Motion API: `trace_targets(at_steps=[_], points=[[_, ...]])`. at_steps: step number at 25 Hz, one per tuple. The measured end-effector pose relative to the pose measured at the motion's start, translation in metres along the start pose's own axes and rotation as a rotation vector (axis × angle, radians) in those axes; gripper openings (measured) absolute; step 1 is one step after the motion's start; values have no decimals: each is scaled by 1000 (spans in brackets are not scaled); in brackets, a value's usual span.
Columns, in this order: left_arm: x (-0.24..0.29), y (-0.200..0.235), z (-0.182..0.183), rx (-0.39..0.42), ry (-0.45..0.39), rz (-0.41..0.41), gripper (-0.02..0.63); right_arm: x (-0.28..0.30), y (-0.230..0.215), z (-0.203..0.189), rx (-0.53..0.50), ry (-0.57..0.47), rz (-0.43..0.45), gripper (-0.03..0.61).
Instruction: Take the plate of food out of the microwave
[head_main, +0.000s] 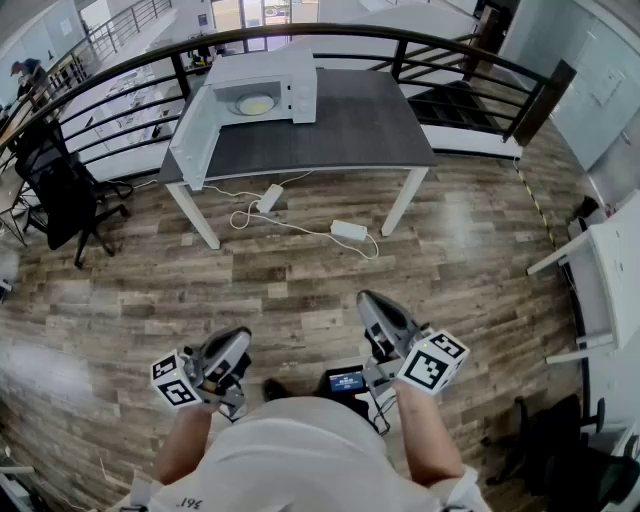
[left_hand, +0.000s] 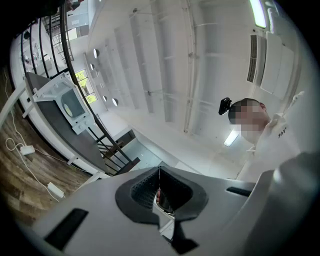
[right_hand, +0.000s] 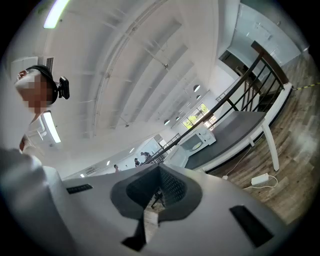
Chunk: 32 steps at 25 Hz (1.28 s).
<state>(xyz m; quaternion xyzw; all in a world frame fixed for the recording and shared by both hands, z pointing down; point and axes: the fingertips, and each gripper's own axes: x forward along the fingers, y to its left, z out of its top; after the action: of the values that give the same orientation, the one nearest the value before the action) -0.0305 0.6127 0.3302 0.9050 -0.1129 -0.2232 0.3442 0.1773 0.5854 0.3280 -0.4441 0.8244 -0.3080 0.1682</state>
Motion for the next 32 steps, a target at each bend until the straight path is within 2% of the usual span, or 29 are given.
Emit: trace_targets(at_steps=[5,9,20,25,32], points=[[10,2,0,16,21,-11,6,1,-4,11,-37,-14,-11,-6],[15,8,-4,21,44,11,8,3,-4,12,-50,-10,-12,-6],[0,12,1,25,4,55,9,5,-1,4,-84,1,-37,-6],[2,13,-1,32,23,71,28,8,-2,3,-80,12,-51,-5],[8,19,-2,14,19,48,43,13,-13,1,-80,21,-70,-6]])
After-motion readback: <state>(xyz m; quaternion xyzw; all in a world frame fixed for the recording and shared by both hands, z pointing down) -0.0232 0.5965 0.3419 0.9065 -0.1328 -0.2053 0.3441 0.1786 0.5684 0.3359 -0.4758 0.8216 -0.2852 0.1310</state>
